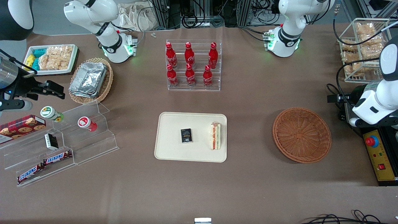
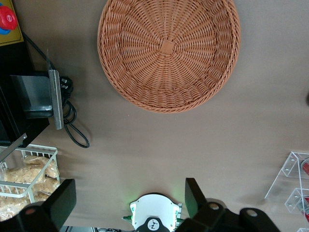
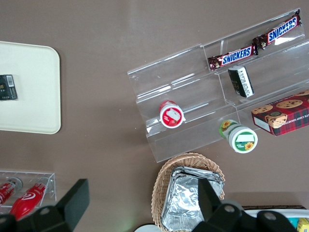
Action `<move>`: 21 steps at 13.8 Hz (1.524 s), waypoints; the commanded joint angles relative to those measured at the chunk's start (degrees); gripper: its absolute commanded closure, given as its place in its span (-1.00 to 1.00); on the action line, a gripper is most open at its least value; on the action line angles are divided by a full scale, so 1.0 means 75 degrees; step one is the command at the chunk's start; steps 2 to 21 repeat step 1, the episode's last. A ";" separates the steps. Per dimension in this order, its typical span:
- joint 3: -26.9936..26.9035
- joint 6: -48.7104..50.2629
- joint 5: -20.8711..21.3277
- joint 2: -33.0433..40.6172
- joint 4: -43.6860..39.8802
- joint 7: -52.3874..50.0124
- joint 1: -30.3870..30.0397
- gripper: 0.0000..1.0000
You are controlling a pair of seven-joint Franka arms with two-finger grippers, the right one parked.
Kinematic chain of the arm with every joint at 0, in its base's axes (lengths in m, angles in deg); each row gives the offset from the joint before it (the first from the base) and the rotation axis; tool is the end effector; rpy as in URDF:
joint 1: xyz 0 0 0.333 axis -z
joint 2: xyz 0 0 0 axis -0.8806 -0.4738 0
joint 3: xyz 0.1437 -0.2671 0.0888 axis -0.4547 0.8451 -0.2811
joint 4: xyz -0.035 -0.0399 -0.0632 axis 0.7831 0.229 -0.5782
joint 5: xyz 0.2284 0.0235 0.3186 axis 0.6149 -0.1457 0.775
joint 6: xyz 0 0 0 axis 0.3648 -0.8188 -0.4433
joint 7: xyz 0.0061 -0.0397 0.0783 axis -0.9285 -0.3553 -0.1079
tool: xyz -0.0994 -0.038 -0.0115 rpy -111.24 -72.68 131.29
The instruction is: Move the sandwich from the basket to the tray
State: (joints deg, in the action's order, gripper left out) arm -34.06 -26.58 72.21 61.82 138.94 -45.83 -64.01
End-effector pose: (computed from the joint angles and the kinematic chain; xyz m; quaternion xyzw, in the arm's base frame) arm 0.5849 0.0018 0.5156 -0.9849 -0.0210 0.1696 0.0262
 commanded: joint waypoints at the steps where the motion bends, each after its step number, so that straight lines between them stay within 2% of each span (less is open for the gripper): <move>1: -0.0188 -0.0378 -0.0103 0.0479 0.0699 0.0101 0.0165 -1.00; 21: -0.0188 -0.0378 -0.0103 0.0479 0.0699 0.0101 0.0165 -1.00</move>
